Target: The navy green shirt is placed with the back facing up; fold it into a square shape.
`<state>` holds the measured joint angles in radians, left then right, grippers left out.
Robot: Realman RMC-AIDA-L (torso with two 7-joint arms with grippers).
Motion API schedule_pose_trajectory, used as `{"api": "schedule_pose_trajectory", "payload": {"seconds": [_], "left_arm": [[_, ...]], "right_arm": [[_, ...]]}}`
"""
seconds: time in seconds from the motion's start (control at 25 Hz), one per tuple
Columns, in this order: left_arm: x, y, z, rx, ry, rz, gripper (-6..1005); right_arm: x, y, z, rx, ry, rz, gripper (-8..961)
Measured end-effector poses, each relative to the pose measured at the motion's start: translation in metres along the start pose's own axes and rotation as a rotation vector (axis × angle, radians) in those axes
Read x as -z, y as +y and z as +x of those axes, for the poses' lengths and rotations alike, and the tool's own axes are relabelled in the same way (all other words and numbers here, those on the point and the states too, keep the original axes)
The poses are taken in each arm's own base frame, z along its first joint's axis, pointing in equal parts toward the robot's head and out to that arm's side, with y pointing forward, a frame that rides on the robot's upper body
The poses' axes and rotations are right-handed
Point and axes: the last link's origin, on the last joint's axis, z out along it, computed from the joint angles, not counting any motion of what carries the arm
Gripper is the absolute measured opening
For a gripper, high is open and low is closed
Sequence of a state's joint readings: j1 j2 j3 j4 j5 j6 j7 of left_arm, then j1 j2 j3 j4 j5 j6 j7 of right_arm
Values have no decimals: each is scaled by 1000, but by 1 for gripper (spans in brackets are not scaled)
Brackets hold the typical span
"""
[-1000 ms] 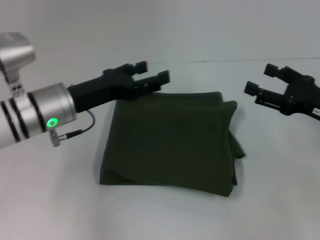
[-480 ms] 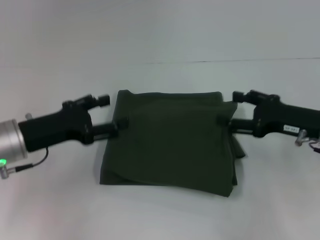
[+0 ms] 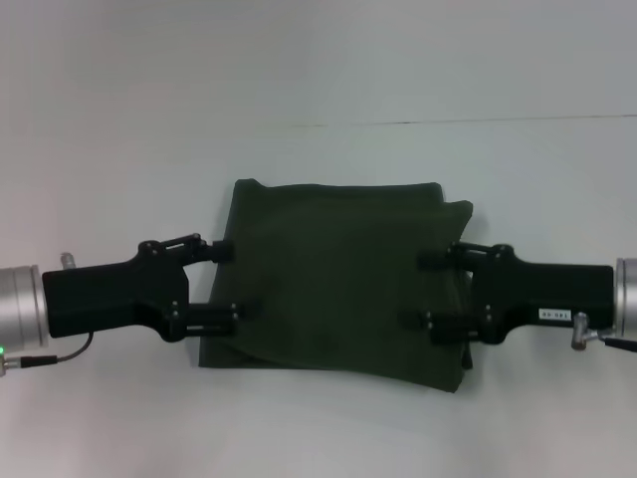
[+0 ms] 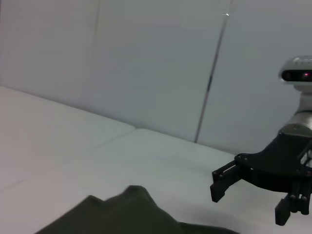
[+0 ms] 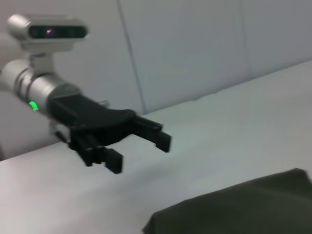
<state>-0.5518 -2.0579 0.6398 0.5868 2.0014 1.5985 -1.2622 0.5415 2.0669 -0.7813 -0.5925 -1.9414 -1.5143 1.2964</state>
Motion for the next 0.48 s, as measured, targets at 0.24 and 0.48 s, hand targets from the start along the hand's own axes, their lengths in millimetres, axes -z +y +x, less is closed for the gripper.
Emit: {"api": "schedule_pose_trajectory", "payload": {"seconds": [0.24, 0.48], "left_arm": [[-3, 5, 3, -17, -12, -59, 883], [-11, 9, -1, -26, -44, -97, 883]], "right_arm": [[4, 2, 3, 31, 0, 1, 940], [0, -2, 9, 72, 32, 33, 938]]}}
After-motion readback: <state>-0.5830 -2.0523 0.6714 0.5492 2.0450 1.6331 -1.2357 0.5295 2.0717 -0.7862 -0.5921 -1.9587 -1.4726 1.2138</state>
